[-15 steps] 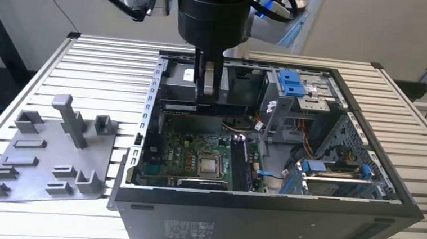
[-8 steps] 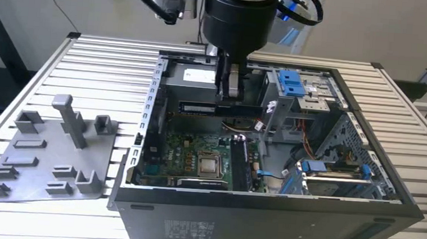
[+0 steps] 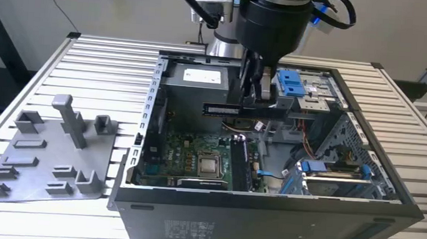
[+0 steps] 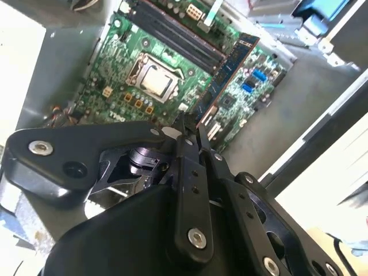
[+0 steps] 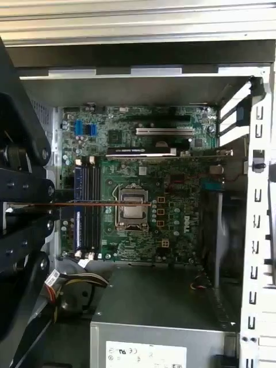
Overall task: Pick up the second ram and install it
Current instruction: 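Pick up the second ram and move it above second insertion slot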
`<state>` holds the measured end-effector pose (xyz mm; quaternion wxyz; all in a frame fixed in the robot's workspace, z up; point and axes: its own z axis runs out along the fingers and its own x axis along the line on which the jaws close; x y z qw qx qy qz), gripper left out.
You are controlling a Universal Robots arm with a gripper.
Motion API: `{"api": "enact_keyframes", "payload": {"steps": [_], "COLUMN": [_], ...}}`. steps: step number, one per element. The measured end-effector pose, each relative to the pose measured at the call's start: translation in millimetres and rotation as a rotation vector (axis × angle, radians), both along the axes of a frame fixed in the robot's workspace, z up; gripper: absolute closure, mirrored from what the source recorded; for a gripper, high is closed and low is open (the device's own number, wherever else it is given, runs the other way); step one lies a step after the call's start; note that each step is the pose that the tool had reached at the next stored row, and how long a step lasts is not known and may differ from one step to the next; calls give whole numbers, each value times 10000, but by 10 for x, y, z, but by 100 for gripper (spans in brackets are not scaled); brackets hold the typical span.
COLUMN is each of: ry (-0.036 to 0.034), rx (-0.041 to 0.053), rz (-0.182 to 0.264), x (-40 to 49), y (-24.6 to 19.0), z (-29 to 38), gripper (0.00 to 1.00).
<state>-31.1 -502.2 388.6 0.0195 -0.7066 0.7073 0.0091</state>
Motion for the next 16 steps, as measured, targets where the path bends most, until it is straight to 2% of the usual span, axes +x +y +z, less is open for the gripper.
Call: {"api": "enact_keyframes", "payload": {"steps": [6, 12, 14, 16], "ry": [0, 0, -1, -1], "rx": [0, 1, 1, 1], "rz": [0, -1, -2, -9], "x": [230, 240, 241, 241], "y": [0, 0, 27, 72], "z": [0, 0, 0, -1], "gripper": [86, 86, 86, 86]}}
